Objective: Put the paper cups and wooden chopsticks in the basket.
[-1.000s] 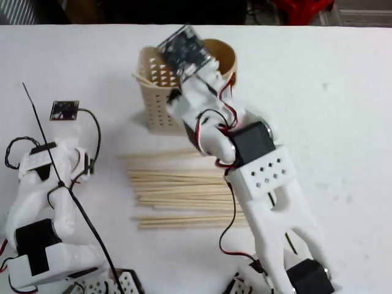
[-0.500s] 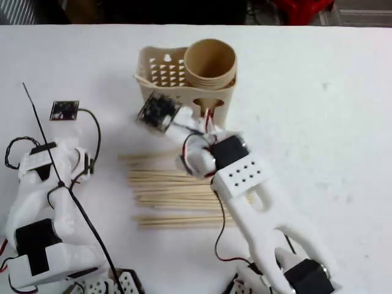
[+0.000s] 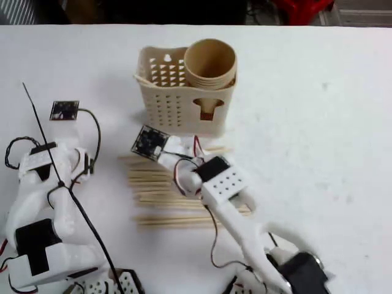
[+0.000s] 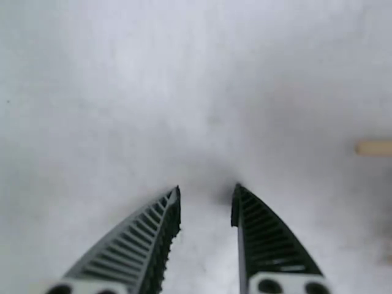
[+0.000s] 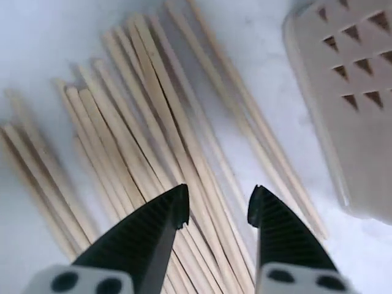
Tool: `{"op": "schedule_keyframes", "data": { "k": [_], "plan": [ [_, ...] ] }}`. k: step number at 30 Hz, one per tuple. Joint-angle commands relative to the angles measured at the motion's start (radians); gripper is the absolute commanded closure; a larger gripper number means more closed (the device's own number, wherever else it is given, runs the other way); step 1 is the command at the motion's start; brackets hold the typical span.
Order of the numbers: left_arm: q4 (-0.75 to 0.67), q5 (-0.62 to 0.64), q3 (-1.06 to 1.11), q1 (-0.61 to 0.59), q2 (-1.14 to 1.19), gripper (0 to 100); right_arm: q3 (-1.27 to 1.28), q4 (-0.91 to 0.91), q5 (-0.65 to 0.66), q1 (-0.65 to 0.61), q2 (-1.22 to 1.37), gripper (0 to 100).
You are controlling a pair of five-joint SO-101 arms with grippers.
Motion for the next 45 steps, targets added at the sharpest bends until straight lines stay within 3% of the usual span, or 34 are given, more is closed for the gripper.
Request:
{"op": "schedule_keyframes", "data": {
  "k": [1,25,31,45],
  "plan": [
    [-0.017,-0.008,-0.006,-0.005,-0.002,85,-0.078,-0.021,0.015,-0.002,0.079,82.6],
    [-0.017,-0.011,-0.005,-0.004,-0.002,85,-0.084,-0.117,0.055,-0.002,0.291,83.0],
    [-0.017,-0.011,-0.005,-0.004,-0.002,85,-0.078,-0.104,0.031,0.004,0.245,93.3],
    [-0.017,-0.009,-0.005,-0.004,-0.002,85,-0.077,0.01,-0.055,0.01,0.053,93.8]
  ]
}}
